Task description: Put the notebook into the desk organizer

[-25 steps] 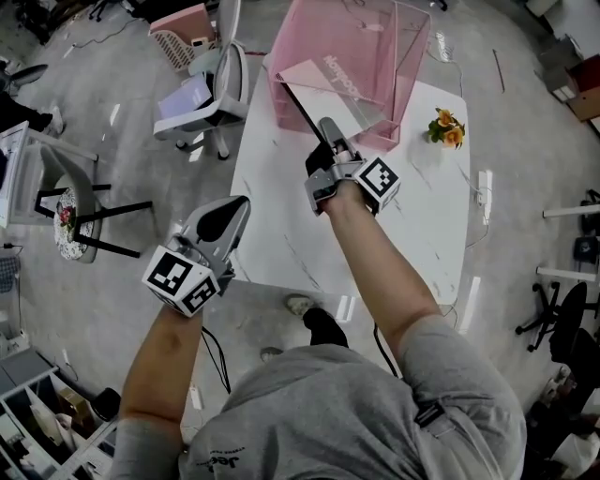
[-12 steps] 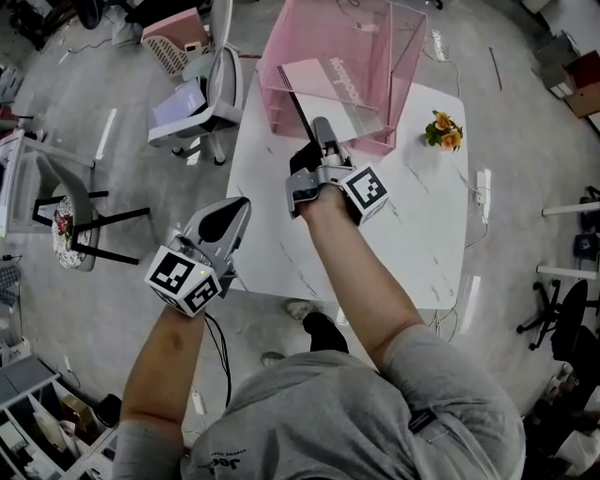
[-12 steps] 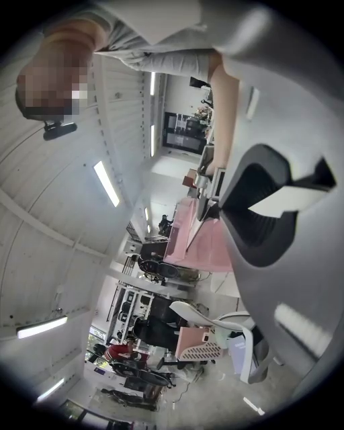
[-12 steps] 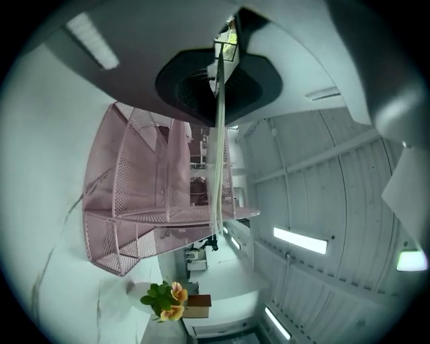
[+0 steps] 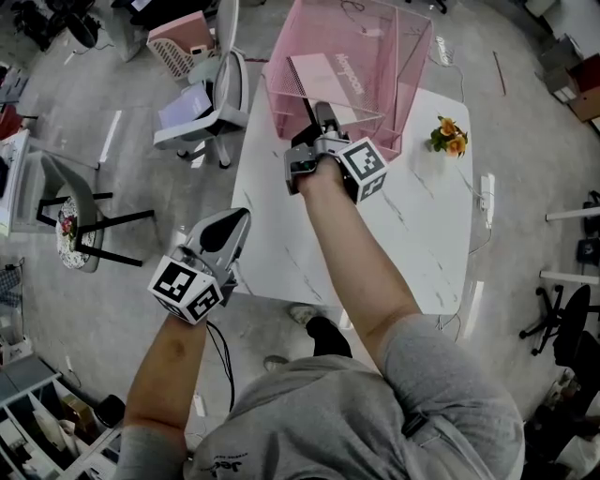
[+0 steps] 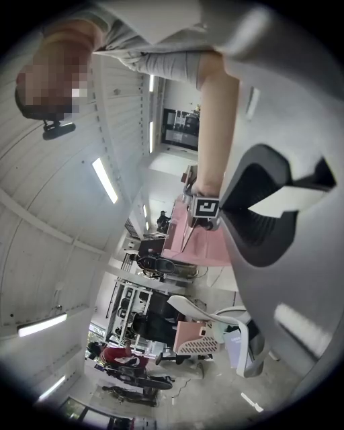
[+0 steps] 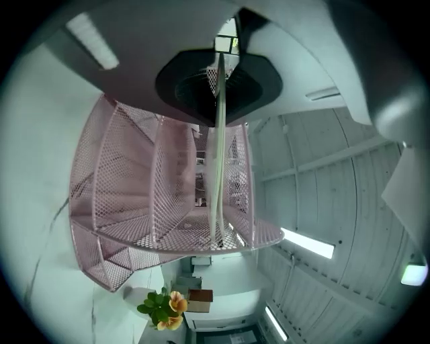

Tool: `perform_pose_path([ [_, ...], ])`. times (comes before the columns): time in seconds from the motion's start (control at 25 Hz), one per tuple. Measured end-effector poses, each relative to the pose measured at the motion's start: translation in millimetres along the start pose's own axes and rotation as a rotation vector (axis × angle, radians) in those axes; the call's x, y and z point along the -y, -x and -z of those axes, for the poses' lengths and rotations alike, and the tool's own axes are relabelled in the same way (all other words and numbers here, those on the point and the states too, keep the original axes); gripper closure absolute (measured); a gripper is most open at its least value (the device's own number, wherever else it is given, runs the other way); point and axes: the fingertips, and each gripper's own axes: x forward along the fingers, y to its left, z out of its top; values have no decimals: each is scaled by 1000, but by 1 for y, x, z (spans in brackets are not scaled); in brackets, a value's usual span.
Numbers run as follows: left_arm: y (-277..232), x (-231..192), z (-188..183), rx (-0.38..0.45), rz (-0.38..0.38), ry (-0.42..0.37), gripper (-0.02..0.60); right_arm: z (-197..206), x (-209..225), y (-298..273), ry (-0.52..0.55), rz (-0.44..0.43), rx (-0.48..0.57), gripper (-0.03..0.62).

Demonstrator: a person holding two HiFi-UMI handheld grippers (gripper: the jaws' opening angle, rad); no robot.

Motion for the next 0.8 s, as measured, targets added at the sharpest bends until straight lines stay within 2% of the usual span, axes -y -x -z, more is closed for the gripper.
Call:
perform_pose_path([
  [0.2,3,-3,6,-10,-6,11,525,-5,7,-19,21,42,-9,583],
  [0.36,4,-2,10,-16,-3,16,525,-3,8,-23,36,43,-36,579],
  [0.68,10,1,16,-20,0,31,525,6,12,-8,187,110,-131,451],
  [0.8,13,2,18,-24,-4,36,525,12,13,-3,204,142,-189,409],
])
